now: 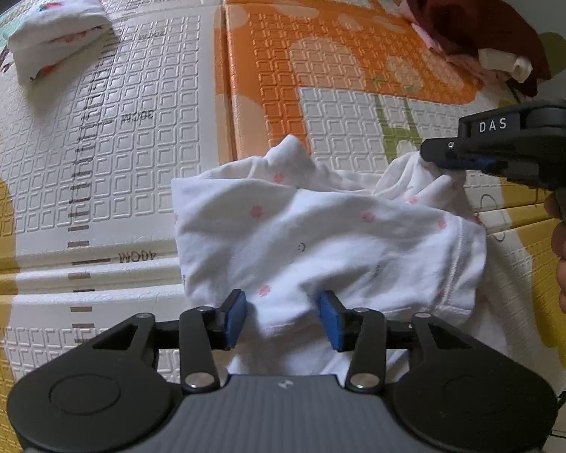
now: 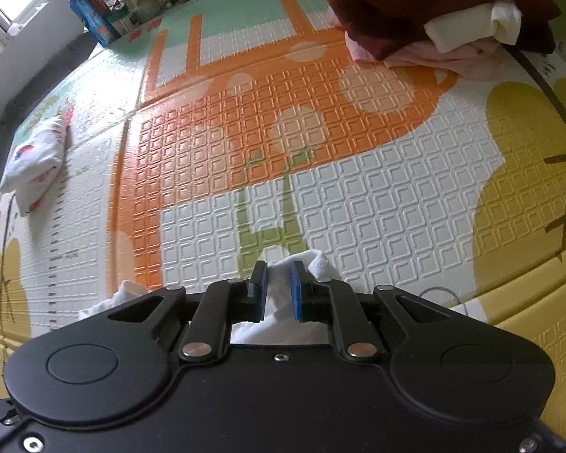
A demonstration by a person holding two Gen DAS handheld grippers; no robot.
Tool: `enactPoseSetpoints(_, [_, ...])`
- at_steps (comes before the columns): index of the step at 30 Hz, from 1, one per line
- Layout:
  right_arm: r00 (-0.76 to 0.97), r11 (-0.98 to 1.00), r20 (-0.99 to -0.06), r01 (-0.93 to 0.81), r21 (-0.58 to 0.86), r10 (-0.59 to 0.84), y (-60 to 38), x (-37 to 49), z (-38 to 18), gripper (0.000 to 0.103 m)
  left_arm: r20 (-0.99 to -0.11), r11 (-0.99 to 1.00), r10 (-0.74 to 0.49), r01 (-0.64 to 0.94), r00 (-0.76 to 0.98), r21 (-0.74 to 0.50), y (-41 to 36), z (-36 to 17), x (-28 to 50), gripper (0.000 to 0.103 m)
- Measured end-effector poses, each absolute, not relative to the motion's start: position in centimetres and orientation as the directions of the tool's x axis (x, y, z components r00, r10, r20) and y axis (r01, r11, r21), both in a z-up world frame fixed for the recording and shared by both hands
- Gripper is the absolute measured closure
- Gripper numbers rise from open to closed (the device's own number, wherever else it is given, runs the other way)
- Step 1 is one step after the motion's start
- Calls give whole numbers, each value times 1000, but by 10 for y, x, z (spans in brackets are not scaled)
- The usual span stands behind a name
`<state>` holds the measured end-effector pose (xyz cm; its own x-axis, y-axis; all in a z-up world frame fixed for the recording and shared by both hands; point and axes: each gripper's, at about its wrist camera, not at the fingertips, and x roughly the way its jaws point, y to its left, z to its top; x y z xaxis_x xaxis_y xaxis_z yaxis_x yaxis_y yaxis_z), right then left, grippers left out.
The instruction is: Fold clothes
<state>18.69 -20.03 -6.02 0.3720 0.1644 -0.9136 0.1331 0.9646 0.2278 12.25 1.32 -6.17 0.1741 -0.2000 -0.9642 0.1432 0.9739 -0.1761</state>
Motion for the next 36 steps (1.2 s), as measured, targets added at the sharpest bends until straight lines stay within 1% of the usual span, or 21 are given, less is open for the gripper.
enactPoseSetpoints(3, [368, 970, -919, 135, 200, 139, -201, 192, -64, 91, -964, 973, -201, 146, 172, -177, 14, -62, 124, 54])
enactPoseSetpoints(13, [365, 958, -918, 170, 230, 155, -207, 199, -68, 91, -964, 974, -199, 145, 174, -175, 14, -62, 124, 51])
enactPoseSetpoints(16, [406, 952, -898, 171, 256, 169, -209, 192, -59, 91, -962, 972, -210, 140, 175, -187, 16, -61, 124, 51])
enactPoseSetpoints(23, [462, 938, -859, 144, 316, 218, -218, 168, -29, 85, -951, 967, -238, 139, 199, -213, 21, -47, 120, 50])
enactPoseSetpoints(28, [454, 932, -854, 121, 340, 253, -225, 142, -17, 81, -941, 966, -246, 134, 232, -219, 30, -33, 117, 43])
enactPoseSetpoints(35, [405, 921, -864, 116, 371, 297, -225, 103, -22, 78, -939, 973, -222, 114, 262, -198, 44, -23, 111, 36])
enactPoseSetpoints(36, [401, 919, -866, 120, 375, 300, -225, 98, -23, 76, -939, 974, -220, 111, 264, -197, 46, -23, 110, 33])
